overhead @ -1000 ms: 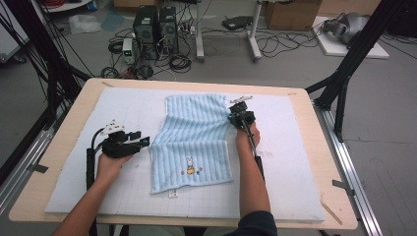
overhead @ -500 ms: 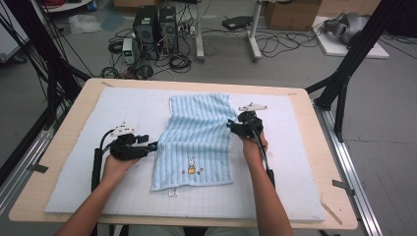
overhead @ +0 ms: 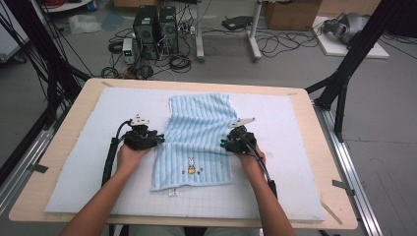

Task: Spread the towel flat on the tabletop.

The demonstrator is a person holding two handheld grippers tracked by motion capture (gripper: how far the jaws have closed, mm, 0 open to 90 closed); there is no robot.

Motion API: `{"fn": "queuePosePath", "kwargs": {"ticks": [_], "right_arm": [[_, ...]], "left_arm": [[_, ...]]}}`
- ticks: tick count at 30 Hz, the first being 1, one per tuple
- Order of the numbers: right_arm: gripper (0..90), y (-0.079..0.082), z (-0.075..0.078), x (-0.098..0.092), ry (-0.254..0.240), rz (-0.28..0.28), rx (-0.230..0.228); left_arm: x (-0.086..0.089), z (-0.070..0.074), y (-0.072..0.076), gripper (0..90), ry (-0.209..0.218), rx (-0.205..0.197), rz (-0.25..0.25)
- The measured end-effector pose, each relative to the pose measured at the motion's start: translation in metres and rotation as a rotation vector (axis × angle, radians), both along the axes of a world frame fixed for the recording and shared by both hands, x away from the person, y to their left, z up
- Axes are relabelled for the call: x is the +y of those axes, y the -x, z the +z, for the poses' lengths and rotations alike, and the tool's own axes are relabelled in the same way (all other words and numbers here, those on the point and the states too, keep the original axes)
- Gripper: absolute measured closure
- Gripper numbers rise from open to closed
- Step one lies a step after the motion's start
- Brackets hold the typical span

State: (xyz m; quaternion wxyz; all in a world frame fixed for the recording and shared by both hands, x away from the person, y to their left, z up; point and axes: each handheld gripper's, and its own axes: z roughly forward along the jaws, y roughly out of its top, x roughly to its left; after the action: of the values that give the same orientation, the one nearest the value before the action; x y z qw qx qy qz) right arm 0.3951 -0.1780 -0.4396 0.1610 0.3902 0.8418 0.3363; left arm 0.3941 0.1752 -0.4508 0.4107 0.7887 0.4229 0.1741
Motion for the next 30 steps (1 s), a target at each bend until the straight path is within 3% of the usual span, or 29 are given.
{"fn": "queuePosePath", "kwargs": {"ticks": [1, 2, 4, 10, 13, 14, 16, 17, 20, 21, 22, 24, 27, 30], "right_arm": [[85.2, -0.001, 0.000, 0.002, 0.016, 0.009, -0.011], [85.9, -0.002, 0.000, 0.003, 0.037, 0.011, -0.025], [86.5, -0.006, 0.000, 0.001, 0.032, -0.009, -0.036], [86.6, -0.021, -0.004, -0.010, 0.045, -0.146, -0.097], [86.2, -0.029, -0.004, -0.014, 0.024, -0.193, -0.096], [85.2, -0.029, -0.004, -0.017, 0.006, -0.205, -0.089], [81.2, -0.025, -0.002, -0.023, -0.033, -0.206, -0.080], [78.5, -0.022, 0.000, -0.025, -0.042, -0.201, -0.088], [62.0, -0.010, 0.006, -0.033, -0.087, -0.181, -0.099], [57.6, -0.006, 0.007, -0.035, -0.124, -0.160, -0.077], [54.2, 0.000, 0.010, -0.036, -0.120, -0.148, -0.052], [53.3, 0.017, 0.012, -0.038, -0.107, -0.119, -0.091], [50.9, 0.040, 0.014, -0.044, -0.106, -0.105, -0.099], [53.7, 0.063, 0.014, -0.048, -0.137, -0.068, -0.052]], "left_arm": [[-0.005, 0.001, -0.001, 86.2, -0.026, -0.016, -0.001], [-0.007, 0.001, -0.003, 86.8, -0.036, -0.017, 0.005], [-0.010, 0.001, -0.013, 87.4, -0.036, -0.009, 0.033], [-0.021, 0.001, -0.039, 87.3, -0.010, -0.009, 0.061], [-0.025, 0.002, -0.043, 86.5, 0.047, 0.005, 0.076], [-0.024, 0.002, -0.042, 82.8, 0.048, 0.009, 0.070], [-0.021, 0.004, -0.039, 66.0, 0.055, 0.036, 0.057], [-0.018, 0.006, -0.037, 59.5, 0.077, 0.041, 0.054], [-0.008, 0.009, -0.021, 48.3, 0.136, -0.007, 0.038], [-0.006, 0.009, -0.015, 47.1, 0.146, -0.020, 0.016], [-0.003, 0.008, -0.007, 47.2, 0.150, -0.033, 0.002], [0.002, 0.008, 0.007, 46.7, 0.134, -0.039, -0.027], [0.010, 0.010, 0.026, 46.9, 0.130, -0.040, -0.038], [0.016, 0.010, 0.047, 47.9, 0.139, -0.037, -0.049]]}}
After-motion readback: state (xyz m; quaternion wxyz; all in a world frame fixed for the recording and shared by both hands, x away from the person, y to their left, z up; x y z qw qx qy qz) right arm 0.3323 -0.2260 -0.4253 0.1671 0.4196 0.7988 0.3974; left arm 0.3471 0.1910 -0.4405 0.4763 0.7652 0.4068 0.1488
